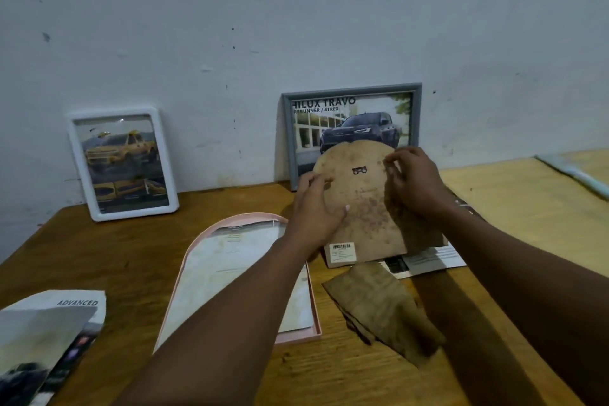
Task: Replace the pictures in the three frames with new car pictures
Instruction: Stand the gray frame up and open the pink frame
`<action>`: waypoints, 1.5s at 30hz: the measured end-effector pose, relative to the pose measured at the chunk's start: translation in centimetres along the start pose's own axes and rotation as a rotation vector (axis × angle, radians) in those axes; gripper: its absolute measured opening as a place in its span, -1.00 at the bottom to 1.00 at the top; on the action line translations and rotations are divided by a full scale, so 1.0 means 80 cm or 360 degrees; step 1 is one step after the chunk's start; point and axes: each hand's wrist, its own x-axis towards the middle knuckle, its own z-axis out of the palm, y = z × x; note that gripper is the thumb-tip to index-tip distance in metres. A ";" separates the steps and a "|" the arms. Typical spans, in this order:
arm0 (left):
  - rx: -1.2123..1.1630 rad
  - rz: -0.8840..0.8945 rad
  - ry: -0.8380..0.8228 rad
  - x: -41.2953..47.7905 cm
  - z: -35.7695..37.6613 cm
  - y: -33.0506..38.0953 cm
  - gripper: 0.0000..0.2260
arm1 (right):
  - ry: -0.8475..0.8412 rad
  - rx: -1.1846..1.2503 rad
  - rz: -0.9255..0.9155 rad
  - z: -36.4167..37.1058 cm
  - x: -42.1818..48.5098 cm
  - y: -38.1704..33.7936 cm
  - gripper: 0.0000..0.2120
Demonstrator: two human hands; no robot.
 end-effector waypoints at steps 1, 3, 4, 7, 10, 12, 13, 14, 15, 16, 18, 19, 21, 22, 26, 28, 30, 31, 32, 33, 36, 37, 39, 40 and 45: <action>0.0081 -0.0015 -0.0083 0.001 0.003 -0.003 -0.45 | -0.0053 -0.0023 0.0037 0.005 -0.003 0.005 -0.80; 0.0234 -0.0071 -0.0244 0.000 0.007 -0.010 -0.38 | -0.0167 -0.0072 0.0095 0.016 -0.011 0.012 -0.79; 0.0294 -0.0092 -0.0309 -0.001 0.008 -0.013 -0.35 | -0.0217 -0.0091 0.0107 0.021 -0.015 0.014 -0.78; 0.0456 -0.0105 -0.0442 -0.010 0.005 -0.016 -0.32 | -0.0322 -0.0191 0.0091 0.032 -0.027 0.014 -0.77; 0.0555 -0.0099 -0.0481 -0.019 0.000 -0.012 -0.33 | -0.0368 -0.0289 0.0057 0.035 -0.034 0.009 -0.72; 0.0659 -0.0081 -0.0520 -0.024 -0.003 -0.008 -0.34 | -0.0453 -0.0353 0.0056 0.036 -0.037 0.005 -0.67; 0.0724 -0.0068 -0.0545 -0.027 -0.003 -0.006 -0.35 | -0.0490 -0.0375 0.0061 0.037 -0.038 0.002 -0.64; 0.0785 -0.0056 -0.0565 -0.029 -0.004 -0.004 -0.37 | -0.0515 -0.0381 0.0064 0.036 -0.039 -0.002 -0.63; 0.0840 -0.0040 -0.0574 -0.031 -0.004 -0.002 -0.39 | -0.0533 -0.0373 0.0065 0.035 -0.041 -0.006 -0.63; 0.0888 -0.0022 -0.0569 -0.033 -0.004 -0.001 -0.40 | -0.0544 -0.0360 0.0054 0.034 -0.043 -0.010 -0.64; 0.0948 -0.0004 -0.0557 -0.036 -0.005 0.000 -0.42 | -0.0554 -0.0350 0.0002 0.033 -0.051 -0.020 -0.68; 0.0957 -0.0004 -0.0559 -0.038 -0.005 0.000 -0.42 | -0.0545 -0.0354 -0.0026 0.032 -0.055 -0.024 -0.69; 0.0946 -0.0014 -0.0566 -0.043 -0.006 0.000 -0.41 | -0.0528 -0.0368 -0.0061 0.032 -0.066 -0.032 -0.70; 0.0935 -0.0017 -0.0565 -0.046 -0.008 0.000 -0.41 | -0.0525 -0.0367 -0.0068 0.032 -0.071 -0.036 -0.70; 0.0873 -0.0012 -0.0491 -0.059 -0.021 0.003 -0.45 | -0.0471 -0.0237 -0.0112 0.031 -0.086 -0.061 -0.75; 0.0828 -0.0022 -0.0409 -0.068 -0.035 0.001 -0.48 | -0.0460 -0.0142 -0.0171 0.034 -0.089 -0.082 -0.75; 0.0792 -0.0066 -0.0321 -0.077 -0.054 -0.007 -0.51 | -0.0505 -0.0061 -0.0222 0.042 -0.090 -0.109 -0.73; 0.0785 -0.0104 -0.0277 -0.082 -0.065 -0.013 -0.51 | -0.0552 -0.0038 -0.0236 0.047 -0.092 -0.125 -0.71; 0.0792 -0.0145 -0.0232 -0.087 -0.077 -0.021 -0.51 | -0.0615 -0.0025 -0.0231 0.054 -0.093 -0.141 -0.68; 0.0809 -0.0186 -0.0192 -0.092 -0.088 -0.031 -0.51 | -0.0686 -0.0023 -0.0215 0.062 -0.095 -0.156 -0.65; 0.0838 -0.0320 -0.0103 -0.111 -0.123 -0.068 -0.50 | -0.0879 -0.0129 -0.0130 0.095 -0.102 -0.189 -0.53; 0.0831 -0.0363 -0.0092 -0.118 -0.133 -0.079 -0.50 | -0.0907 -0.0189 -0.0132 0.105 -0.105 -0.196 -0.47; 0.0815 -0.0434 -0.0085 -0.129 -0.151 -0.098 -0.49 | -0.0909 -0.0273 -0.0172 0.123 -0.113 -0.207 -0.39; 0.0814 -0.0454 -0.0079 -0.134 -0.158 -0.105 -0.49 | -0.0891 -0.0285 -0.0191 0.130 -0.116 -0.212 -0.37; 0.0793 -0.0461 -0.0008 -0.145 -0.183 -0.121 -0.50 | -0.0839 -0.0315 -0.0231 0.150 -0.126 -0.239 -0.35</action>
